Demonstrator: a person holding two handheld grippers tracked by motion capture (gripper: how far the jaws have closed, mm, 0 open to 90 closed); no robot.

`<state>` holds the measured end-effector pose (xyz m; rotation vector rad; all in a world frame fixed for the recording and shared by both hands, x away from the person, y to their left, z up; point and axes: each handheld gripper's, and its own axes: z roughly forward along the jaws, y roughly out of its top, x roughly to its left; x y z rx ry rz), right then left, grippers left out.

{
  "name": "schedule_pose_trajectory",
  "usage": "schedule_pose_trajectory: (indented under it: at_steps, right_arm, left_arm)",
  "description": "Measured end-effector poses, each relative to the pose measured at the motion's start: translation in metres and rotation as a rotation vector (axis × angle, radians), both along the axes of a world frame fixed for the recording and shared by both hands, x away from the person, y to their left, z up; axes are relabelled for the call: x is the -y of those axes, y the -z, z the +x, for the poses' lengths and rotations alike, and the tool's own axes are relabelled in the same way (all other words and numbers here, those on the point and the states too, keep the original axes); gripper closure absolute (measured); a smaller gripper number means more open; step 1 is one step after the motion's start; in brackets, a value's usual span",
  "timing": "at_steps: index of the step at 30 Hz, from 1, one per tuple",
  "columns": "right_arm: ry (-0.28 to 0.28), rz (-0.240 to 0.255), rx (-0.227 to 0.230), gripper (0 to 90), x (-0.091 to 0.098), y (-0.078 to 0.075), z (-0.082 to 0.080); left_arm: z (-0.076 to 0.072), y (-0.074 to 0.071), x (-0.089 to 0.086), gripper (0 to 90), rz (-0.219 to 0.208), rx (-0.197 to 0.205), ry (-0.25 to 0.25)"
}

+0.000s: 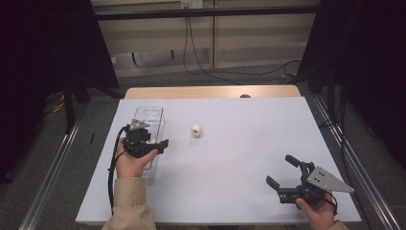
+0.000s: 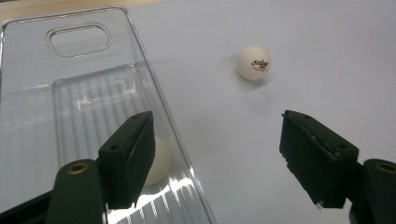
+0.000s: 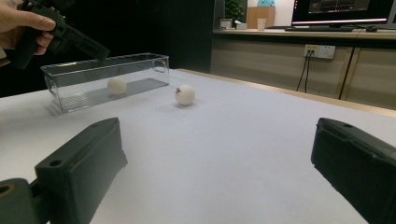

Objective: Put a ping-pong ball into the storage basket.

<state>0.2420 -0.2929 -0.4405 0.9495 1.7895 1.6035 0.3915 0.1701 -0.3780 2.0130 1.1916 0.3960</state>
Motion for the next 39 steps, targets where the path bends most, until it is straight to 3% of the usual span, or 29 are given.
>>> schedule_pose_trajectory:
  at_steps: [22,31,39]
  right_arm:
    - [-0.001,-0.001,-0.003,1.7,0.000,0.000,0.000]
    - [-0.006,0.001,-0.002,1.8,-0.002,0.000,0.001]
    - [-0.005,-0.005,-0.005,1.7,-0.001,0.000,0.002]
  left_arm:
    - [0.001,0.002,0.029,17.6,-0.040,-0.015,0.059]
    - [-0.001,0.003,0.036,15.8,-0.026,-0.014,0.095]
    - [0.001,0.005,0.041,12.6,-0.045,-0.007,0.090]
